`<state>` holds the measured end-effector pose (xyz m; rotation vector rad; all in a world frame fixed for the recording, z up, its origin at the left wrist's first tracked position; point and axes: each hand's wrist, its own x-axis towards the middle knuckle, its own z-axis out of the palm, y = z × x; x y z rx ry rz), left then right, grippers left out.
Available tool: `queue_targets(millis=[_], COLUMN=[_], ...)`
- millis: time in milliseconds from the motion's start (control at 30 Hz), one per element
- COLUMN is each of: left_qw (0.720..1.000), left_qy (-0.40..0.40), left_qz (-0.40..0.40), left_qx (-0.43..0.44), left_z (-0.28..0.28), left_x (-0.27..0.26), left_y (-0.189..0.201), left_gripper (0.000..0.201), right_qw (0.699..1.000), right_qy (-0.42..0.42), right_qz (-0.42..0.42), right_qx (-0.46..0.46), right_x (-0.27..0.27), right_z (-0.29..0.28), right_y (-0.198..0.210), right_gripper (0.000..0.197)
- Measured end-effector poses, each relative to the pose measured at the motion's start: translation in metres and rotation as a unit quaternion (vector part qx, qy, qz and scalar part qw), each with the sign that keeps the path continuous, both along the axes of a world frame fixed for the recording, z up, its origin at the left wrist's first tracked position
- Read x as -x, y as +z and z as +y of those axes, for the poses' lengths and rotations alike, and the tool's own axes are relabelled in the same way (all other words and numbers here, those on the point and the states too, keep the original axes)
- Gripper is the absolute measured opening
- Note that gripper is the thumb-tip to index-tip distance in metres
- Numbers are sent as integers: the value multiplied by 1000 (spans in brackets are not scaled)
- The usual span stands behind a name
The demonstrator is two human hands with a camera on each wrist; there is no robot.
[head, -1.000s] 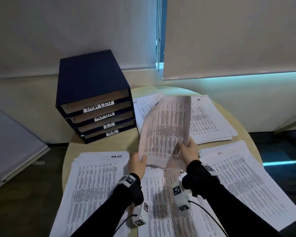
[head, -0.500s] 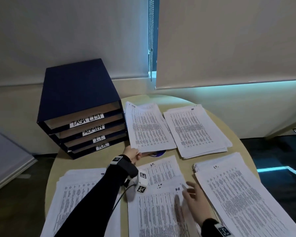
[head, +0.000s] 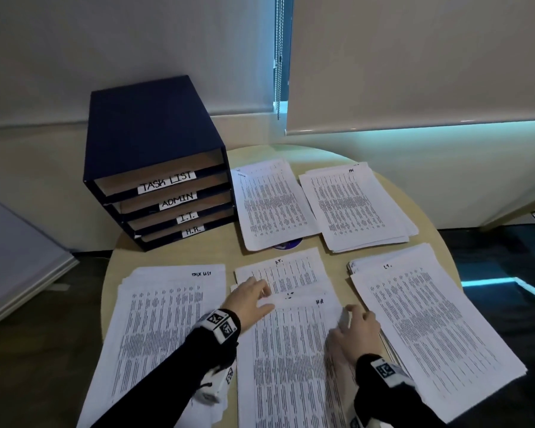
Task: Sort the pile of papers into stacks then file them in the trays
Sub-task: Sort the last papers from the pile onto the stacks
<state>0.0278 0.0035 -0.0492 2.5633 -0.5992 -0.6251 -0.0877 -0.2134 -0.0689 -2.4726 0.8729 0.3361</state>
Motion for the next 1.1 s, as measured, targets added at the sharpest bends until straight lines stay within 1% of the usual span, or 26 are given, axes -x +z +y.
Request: queue_targets(millis=[67, 133, 167, 233, 300, 333, 400, 467, 500, 533, 600, 633, 733, 833, 933, 1000, 1067, 1100], left_qw=[998, 997, 996, 995, 995, 995, 995, 993, 992, 990, 988, 988, 991, 997, 999, 999, 999, 999], left_qy=[-30, -34, -36, -43, -42, -39, -32, -24, -22, -21, -19, -19, -9, 2, -5, -28, -34, -35], left_qz=[-31, -58, -62, -68, -59, -56, -55, -64, -71, -77, -86, -90, -95, -65, -40, -25, 0, 10], left_qx=[-36, -46, -51, -63, -75, -78, -81, -96, -107, -117, -128, -127, -96, -32, 10, 5, -2, -4], left_z=[6, 11, 12, 14, 16, 17, 16, 15, 15, 15, 15, 16, 18, 18, 16, 13, 10, 9], left_x=[8, 13, 15, 19, 21, 21, 21, 20, 19, 18, 18, 17, 15, 13, 15, 14, 10, 7], left_y=[-7, -14, -17, -22, -25, -27, -28, -29, -29, -30, -29, -29, -26, -17, -7, -2, 1, 3], left_gripper=[14, 12, 14, 25, 40, 47, 54, 62, 66, 68, 67, 66, 54, 36, 32, 29, 28, 27], right_qw=[1000, 1000, 1000, 1000, 1000, 1000, 999, 998, 996, 993, 992, 993, 990, 977, 966, 958, 954, 954], right_qy=[-9, -14, -16, -14, 6, 13, 16, -11, -33, -51, -55, -44, 19, 94, 143, 159, 136, 122], right_qz=[7, 5, -1, -12, -17, -11, 16, 31, 30, 28, 2, -21, -96, -154, -179, -195, -205, -206], right_qx=[-10, -19, -23, -14, 5, 1, -27, -62, -84, -105, -117, -112, -99, -110, -122, -140, -170, -180], right_x=[-1, 0, 1, 3, 5, 7, 7, 4, 2, 1, 2, 4, 14, 24, 32, 34, 30, 27], right_z=[-2, -2, -1, 3, 7, 9, 13, 16, 17, 18, 21, 21, 19, 5, -7, -11, -14, -16], right_y=[0, 0, 0, 1, 1, 1, 0, -1, 0, 2, 3, 2, 3, 3, 4, 6, 10, 11], right_gripper=[41, 36, 36, 37, 38, 38, 46, 54, 53, 48, 27, 22, 34, 41, 46, 49, 46, 42])
